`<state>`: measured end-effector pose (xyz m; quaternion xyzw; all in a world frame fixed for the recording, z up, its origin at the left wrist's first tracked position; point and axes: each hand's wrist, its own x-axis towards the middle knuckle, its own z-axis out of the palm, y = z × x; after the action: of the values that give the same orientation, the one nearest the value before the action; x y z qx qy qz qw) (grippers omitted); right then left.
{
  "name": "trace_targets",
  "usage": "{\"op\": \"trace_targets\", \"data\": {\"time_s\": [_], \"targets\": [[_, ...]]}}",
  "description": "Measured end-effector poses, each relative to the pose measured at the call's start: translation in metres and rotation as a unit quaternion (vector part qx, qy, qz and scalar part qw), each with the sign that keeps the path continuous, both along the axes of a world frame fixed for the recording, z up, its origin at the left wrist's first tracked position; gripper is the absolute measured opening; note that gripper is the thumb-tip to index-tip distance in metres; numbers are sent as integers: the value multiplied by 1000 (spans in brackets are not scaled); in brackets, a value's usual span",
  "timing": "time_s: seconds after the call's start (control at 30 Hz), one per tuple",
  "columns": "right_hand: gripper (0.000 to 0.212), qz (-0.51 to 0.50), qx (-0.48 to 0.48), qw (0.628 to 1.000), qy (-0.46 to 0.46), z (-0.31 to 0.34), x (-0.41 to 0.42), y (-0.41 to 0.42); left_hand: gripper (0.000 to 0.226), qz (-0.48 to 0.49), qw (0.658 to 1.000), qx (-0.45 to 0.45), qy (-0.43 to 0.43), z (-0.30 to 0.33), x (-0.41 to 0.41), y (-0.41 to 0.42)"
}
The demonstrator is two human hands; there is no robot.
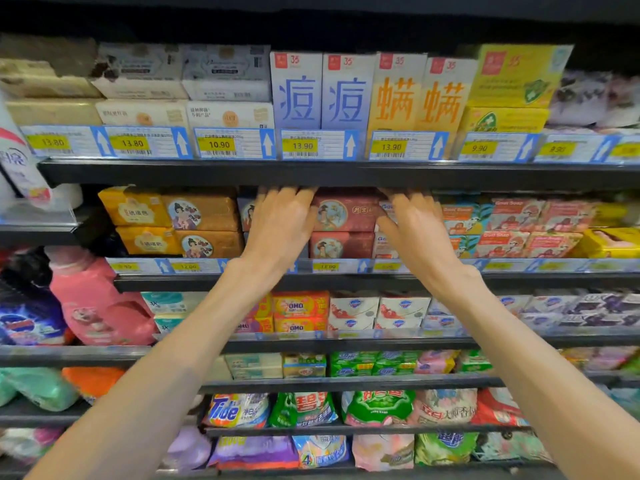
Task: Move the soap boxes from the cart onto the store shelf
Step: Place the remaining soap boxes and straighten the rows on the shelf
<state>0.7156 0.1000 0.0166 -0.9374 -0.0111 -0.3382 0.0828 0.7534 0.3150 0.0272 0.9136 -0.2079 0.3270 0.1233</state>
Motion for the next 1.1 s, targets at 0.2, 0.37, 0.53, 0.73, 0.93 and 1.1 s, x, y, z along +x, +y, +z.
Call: {"op": "trace_targets", "data": {"time_s": [0.2, 0.37, 0.53, 0.73, 0.93, 1.1], "targets": [[33, -3, -1, 1000, -7, -1, 4, 1, 34, 6, 999, 11, 45, 0, 6, -3], [33, -9, 3, 1000, 15, 3, 4, 2, 33, 9, 1000, 1, 20, -5, 8, -6], [31, 4, -11, 1000, -7, 3, 4, 3, 33, 3, 1000, -15, 14, -6, 6, -7], [33, 7, 5, 1000, -9, -3, 6, -1, 32, 13, 1000, 2, -11, -9, 5, -7], [33, 7, -1, 1000, -7, -7, 11, -4, 32, 18, 999, 6, -37, -15, 11, -5], [36, 14, 0, 1000, -25, -9, 9, -4, 32, 15, 999, -7, -40, -18, 12, -5]]}}
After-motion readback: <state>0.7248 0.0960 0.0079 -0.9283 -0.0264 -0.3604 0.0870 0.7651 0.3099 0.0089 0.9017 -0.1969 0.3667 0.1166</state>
